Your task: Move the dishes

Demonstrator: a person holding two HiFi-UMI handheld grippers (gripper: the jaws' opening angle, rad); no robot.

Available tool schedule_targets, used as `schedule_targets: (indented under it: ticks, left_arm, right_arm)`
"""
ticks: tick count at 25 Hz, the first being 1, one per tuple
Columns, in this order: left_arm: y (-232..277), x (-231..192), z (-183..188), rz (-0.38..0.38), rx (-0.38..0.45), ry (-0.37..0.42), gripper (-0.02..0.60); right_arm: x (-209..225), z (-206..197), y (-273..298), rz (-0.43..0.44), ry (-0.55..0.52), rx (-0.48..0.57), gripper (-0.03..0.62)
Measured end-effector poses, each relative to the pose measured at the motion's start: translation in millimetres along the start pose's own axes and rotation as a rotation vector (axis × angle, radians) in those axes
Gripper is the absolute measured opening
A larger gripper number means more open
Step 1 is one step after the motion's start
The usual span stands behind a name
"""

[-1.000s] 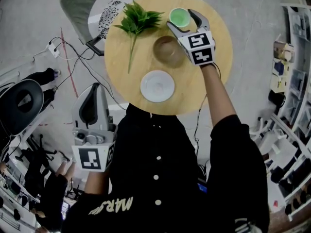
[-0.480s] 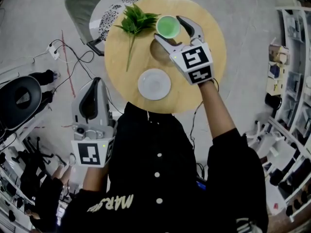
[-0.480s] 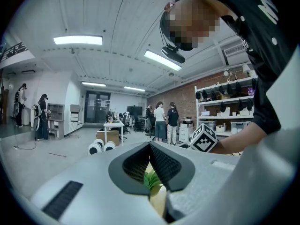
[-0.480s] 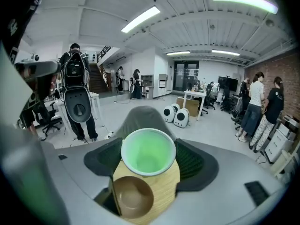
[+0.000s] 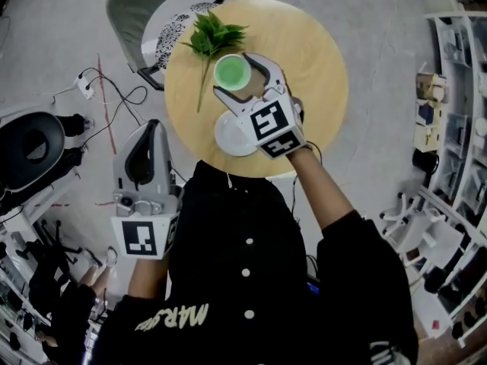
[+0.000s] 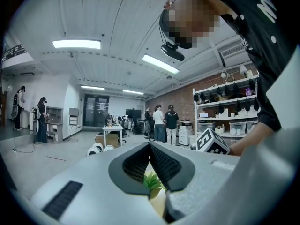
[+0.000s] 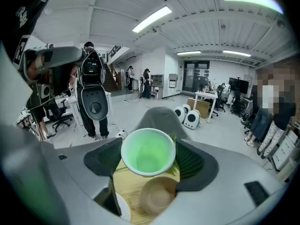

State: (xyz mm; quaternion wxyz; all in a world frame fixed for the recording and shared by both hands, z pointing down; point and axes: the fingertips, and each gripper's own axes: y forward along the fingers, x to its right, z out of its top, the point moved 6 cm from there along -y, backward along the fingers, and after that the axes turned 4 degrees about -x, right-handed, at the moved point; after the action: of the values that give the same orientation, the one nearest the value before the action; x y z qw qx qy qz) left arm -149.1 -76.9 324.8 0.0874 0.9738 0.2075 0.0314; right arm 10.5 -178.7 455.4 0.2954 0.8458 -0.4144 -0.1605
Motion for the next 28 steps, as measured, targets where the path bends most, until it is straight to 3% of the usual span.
schedule_targets:
  ticks: [18, 28]
  left_arm:
    - [-14, -13, -8, -0.001, -0.024, 0.006, 0.003]
    - [-20, -20, -22, -0.010, -0.055, -0.005, 0.003]
  right_arm:
    - [-67, -57, 46, 0.028, 0.017, -0.064, 0.353]
    - [-85, -85, 73, -0.002, 0.039, -0.085, 0.354]
